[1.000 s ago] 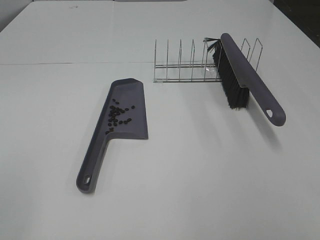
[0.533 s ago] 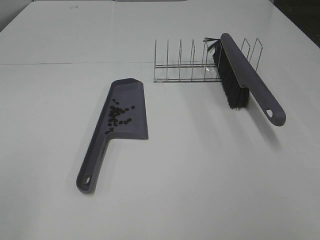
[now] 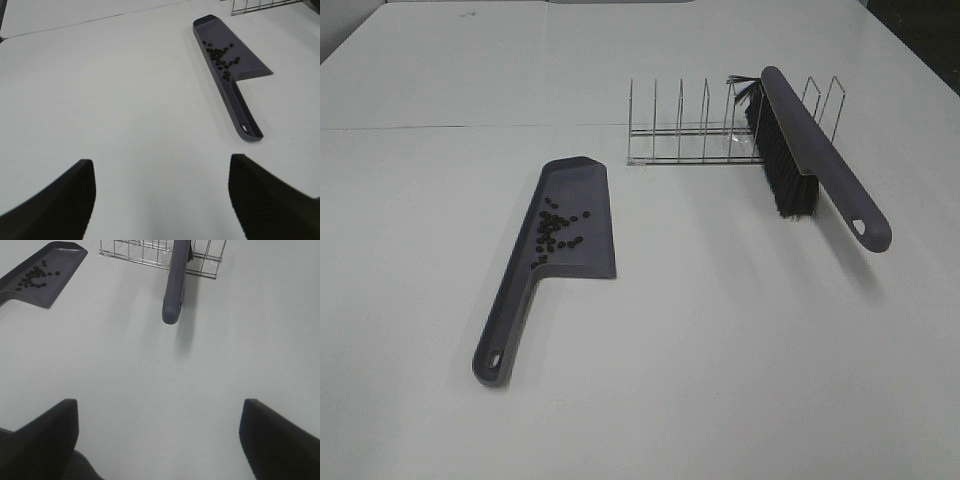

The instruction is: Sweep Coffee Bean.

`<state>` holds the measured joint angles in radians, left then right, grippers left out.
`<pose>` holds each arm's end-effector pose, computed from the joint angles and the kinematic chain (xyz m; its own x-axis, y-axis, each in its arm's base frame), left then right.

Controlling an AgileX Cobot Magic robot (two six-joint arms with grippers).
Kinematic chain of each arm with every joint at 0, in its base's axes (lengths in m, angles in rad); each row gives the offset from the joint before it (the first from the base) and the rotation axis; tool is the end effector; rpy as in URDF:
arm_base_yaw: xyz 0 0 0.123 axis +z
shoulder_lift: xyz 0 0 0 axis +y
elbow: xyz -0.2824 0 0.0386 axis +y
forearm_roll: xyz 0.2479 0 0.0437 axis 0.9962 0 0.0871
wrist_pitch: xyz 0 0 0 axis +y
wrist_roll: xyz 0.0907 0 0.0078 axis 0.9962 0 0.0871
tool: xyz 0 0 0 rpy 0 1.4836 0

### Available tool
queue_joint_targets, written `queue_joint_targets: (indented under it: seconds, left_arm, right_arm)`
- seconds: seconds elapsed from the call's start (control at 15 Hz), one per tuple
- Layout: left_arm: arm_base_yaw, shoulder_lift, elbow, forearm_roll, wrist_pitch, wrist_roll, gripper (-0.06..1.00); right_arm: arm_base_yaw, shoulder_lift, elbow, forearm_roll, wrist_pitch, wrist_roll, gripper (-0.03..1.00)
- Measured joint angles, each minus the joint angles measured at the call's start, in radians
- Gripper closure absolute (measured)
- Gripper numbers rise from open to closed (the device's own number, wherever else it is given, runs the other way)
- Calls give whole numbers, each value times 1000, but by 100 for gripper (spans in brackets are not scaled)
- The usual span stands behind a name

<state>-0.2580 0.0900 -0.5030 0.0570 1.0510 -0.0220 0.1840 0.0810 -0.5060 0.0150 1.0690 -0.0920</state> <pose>0.0100 0.0020 0.2787 -0.5041 0.1396 -0.8523 0.2173 0.9756 0.0312 0.0064 0.0024 0.2781 -0.5012 -0.1794 -0.8465 -0.2372 0.9693 -0.0650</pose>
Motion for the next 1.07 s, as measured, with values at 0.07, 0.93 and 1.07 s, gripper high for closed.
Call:
queue_joint_targets:
  seconds: [0.07,0.93,1.07]
  left_arm:
    - [34,-6,0,0,-2,0,24]
    - [254,-93,0,4,-8,1,24]
    - [254,-93,0,4,-8,1,24]
  right_arm:
    - [-8,0,0,0,0,-1,20]
    - [-234,-85,0,3,-3,-1,20]
    - [-234,-85,0,4,-3,-1,20]
